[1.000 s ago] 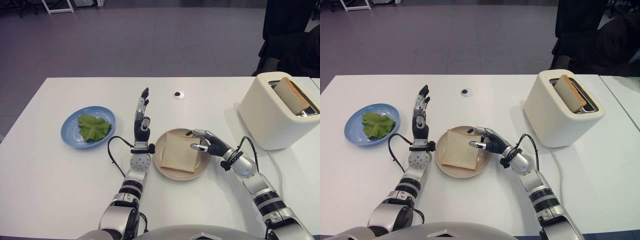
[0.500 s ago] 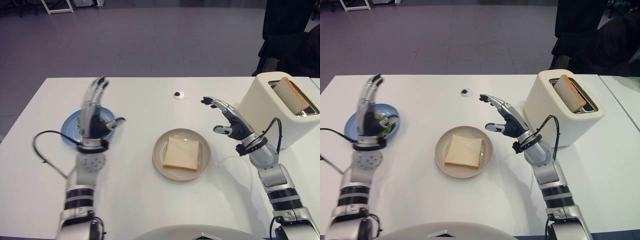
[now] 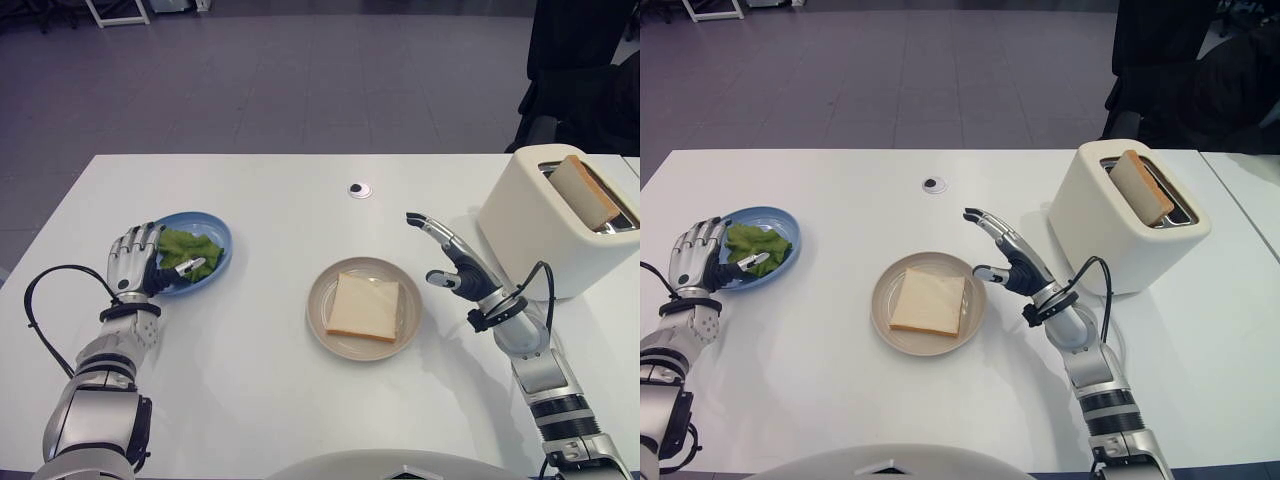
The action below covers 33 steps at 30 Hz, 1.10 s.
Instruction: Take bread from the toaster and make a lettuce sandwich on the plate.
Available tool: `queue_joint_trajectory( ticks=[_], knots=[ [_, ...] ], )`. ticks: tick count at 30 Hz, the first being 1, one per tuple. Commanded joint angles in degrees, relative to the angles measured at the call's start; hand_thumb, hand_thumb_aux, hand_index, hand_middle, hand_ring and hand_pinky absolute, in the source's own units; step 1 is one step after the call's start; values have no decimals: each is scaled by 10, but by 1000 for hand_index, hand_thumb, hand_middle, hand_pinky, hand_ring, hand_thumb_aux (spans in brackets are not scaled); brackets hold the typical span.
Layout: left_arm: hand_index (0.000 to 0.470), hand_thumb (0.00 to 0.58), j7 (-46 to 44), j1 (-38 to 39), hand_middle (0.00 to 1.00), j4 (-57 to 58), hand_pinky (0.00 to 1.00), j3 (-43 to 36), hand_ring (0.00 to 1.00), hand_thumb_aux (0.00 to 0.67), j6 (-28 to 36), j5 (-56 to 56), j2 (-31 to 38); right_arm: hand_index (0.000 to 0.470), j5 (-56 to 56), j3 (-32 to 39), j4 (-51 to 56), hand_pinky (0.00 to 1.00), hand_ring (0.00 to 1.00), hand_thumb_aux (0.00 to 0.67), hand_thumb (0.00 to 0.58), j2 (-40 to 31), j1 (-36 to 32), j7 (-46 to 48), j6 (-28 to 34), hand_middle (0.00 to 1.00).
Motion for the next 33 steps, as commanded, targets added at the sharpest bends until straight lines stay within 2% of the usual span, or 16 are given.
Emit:
queue_joint_trajectory(
  ticks=[1, 7, 13, 17, 19, 23, 27, 30, 33],
  knots=[
    [470, 580, -41, -8, 0, 21, 0, -37, 0, 670, 1, -9, 8, 0, 1, 0, 7, 0, 0, 0, 0, 0, 8, 3, -3, 0],
    [470, 580, -94, -4, 0, 21, 0, -96, 0, 670, -25, -15, 4, 0, 5, 0, 12, 0, 0, 0, 0, 5, 1, 2, -1, 0],
    [470, 580, -18, -5, 0, -14, 0, -79, 0, 670, -48, -64, 22, 0, 4, -3, 12, 0, 0, 0, 0, 8, 5, -4, -3, 0],
    [470, 580, 53, 30, 0, -127, 0, -18, 0, 670, -106, -123, 40, 0, 7, -5, 14, 0, 0, 0, 0, 9, 4, -7, -8, 0],
    [470, 580, 54, 57, 0, -213, 0, -6, 0, 670, -124, -134, 32, 0, 7, -5, 14, 0, 0, 0, 0, 12, 3, -8, -9, 0],
    [470, 580, 1, 103, 0, -349, 0, -31, 0, 670, -136, -131, -13, 0, 8, -6, 14, 0, 0, 0, 0, 19, 0, -11, -11, 0],
    [470, 580, -108, 148, 0, -489, 0, -95, 0, 670, -168, -137, -71, 0, 27, -40, -24, 0, 0, 0, 0, 9, -1, -15, -9, 0],
    [470, 580, -164, 149, 0, -502, 0, -146, 0, 670, -182, -122, -115, 0, 41, -75, -58, 0, 0, 0, 0, -1, 1, -19, -2, 0],
    [470, 580, -188, 138, 0, -470, 0, -164, 0, 670, -192, -116, -143, 0, 49, -99, -74, 0, 0, 0, 0, -11, 3, -18, 6, 0]
  ],
)
